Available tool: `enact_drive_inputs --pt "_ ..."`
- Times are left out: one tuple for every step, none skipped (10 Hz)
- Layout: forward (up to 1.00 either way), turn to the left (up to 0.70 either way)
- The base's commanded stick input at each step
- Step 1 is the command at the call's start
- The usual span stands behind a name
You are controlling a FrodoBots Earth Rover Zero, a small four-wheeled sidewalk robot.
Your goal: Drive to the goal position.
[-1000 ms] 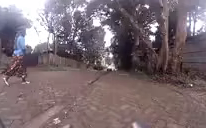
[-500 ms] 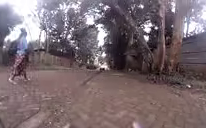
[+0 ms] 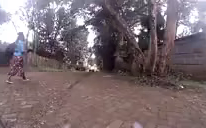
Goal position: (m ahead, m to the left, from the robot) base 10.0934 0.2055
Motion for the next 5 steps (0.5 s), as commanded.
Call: enact_drive_inputs --pt "0.5 0.03" --pt "0.5 0.03" --pt "0.5 0.05" --pt "0.5 0.1" --pt "0.5 0.0"
